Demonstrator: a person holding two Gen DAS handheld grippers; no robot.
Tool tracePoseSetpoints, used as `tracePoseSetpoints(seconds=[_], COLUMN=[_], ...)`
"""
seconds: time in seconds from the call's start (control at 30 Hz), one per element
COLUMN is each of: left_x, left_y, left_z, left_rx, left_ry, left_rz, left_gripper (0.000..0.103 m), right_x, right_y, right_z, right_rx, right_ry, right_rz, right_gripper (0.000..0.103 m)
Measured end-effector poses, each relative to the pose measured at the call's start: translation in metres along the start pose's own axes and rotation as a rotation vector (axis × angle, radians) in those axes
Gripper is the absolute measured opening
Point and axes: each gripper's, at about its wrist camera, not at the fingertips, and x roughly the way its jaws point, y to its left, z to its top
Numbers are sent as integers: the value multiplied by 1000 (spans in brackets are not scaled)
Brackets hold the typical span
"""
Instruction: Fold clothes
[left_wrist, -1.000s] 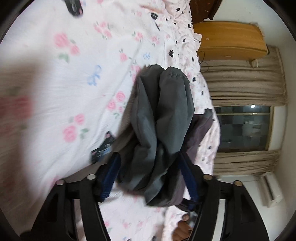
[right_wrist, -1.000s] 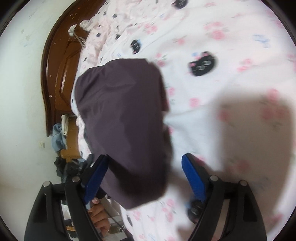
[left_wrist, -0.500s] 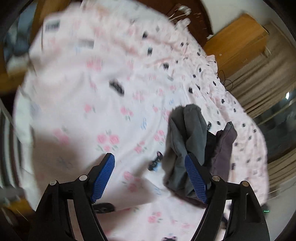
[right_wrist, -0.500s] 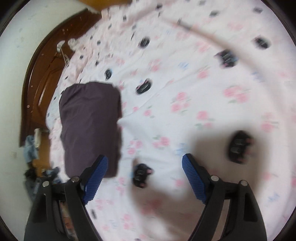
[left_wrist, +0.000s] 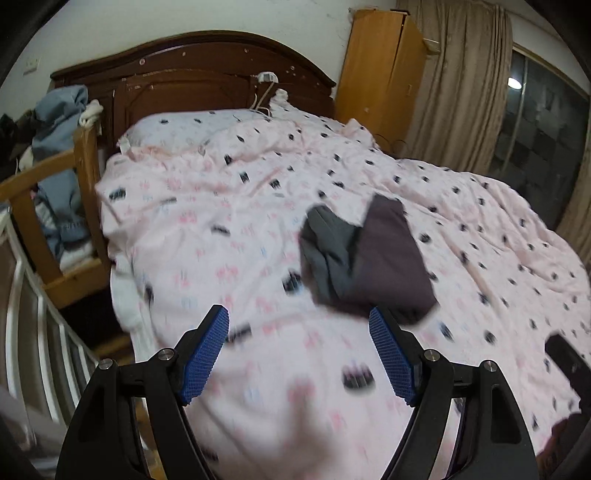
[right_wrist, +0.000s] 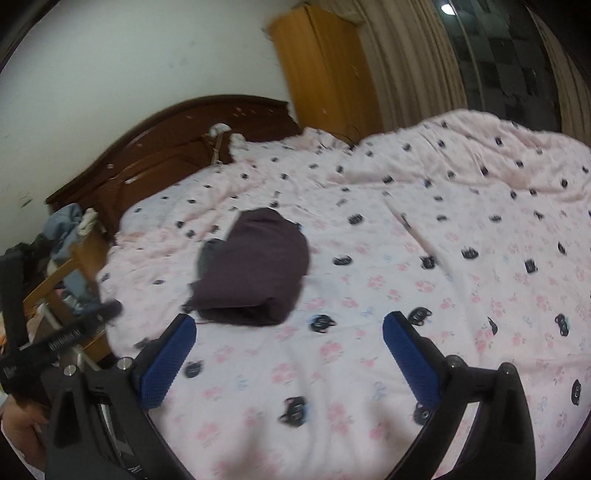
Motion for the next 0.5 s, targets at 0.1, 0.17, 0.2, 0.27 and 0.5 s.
tracePoseSetpoints(seconds=[0.1,0.17,0.2,0.27,0.5], left_x=[-31,-53,-60,-72,-88], left_y=[3,1,0,-4,-2], left_z=[-14,-21,-24,-27,-37], left_rx=[-29,-30,-22,-1,-1], left_ry=[-41,-87,-113,-148,-176], left_rz=[-24,-22,-11,13,39], left_gripper=[74,74,74,75,102], right_x=[-32,-50,-59,-73,-107], right_y=[29,46,54,68,104], right_z=[-7,-12,-14,-19,-32], right_rx=[-63,-103,-122,-155,-282], right_ry=[-77,-124,-146,-174,-220], right_rz=[22,22,23,25,7], right_gripper=[103,103,103,103,103])
